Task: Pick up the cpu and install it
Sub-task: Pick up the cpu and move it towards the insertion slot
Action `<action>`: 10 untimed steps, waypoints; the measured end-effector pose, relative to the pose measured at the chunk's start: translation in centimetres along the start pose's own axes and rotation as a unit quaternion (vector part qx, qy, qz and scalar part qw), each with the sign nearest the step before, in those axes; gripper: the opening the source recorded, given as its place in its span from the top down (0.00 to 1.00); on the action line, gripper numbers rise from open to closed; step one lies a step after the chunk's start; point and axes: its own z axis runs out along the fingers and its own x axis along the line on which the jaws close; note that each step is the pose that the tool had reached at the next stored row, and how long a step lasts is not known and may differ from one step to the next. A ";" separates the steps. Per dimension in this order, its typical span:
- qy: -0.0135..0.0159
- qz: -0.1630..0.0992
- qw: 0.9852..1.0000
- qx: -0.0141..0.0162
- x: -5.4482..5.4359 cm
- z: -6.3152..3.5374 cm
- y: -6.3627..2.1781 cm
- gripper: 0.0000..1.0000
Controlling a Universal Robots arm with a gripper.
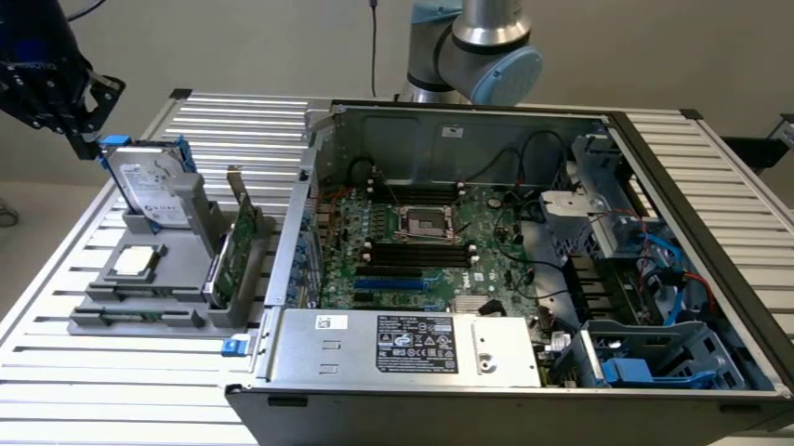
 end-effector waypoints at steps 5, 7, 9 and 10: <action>0.000 0.000 1.000 0.000 0.0 0.00 0.00 0.89; 0.000 0.000 1.000 0.000 0.0 0.00 0.00 0.88; 0.000 0.000 1.000 0.000 0.0 0.00 0.00 0.76; 0.000 0.000 1.000 0.000 0.0 0.00 0.00 0.76</action>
